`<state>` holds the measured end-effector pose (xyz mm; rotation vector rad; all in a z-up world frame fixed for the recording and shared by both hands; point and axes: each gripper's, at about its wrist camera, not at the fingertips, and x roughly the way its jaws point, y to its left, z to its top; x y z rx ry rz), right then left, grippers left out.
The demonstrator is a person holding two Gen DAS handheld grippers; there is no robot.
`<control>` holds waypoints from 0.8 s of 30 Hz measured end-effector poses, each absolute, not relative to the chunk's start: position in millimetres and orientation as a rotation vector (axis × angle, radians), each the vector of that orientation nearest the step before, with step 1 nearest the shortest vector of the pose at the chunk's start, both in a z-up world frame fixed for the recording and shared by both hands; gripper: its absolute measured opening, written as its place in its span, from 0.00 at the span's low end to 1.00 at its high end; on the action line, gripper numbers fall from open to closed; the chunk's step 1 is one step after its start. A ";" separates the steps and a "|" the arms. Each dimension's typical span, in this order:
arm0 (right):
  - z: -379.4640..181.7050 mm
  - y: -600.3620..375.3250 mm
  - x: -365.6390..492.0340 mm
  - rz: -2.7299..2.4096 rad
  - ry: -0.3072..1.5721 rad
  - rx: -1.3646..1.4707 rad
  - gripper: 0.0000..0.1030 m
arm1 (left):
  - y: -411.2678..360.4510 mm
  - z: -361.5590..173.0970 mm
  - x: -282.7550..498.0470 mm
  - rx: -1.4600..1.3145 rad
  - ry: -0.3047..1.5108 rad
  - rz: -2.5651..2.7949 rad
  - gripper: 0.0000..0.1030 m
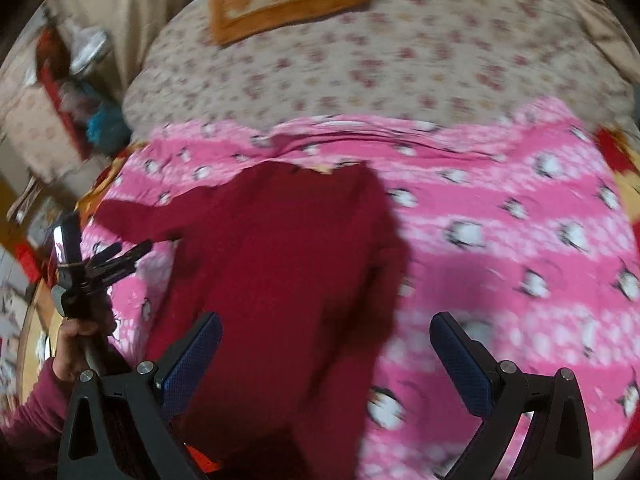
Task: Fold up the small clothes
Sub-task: 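Move the left gripper over the sleeve of the dark red sweatshirt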
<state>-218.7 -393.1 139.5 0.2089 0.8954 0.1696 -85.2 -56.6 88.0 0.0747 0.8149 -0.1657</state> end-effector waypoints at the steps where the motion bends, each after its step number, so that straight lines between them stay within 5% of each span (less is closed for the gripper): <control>1: 137.5 -382.6 -212.1 0.182 0.892 0.204 1.00 | -56.9 87.5 -85.2 0.073 0.812 -0.160 0.99; 24: 94.1 -272.6 -132.1 0.152 0.870 0.154 1.00 | -40.8 69.1 -66.8 -0.003 0.814 -0.098 0.99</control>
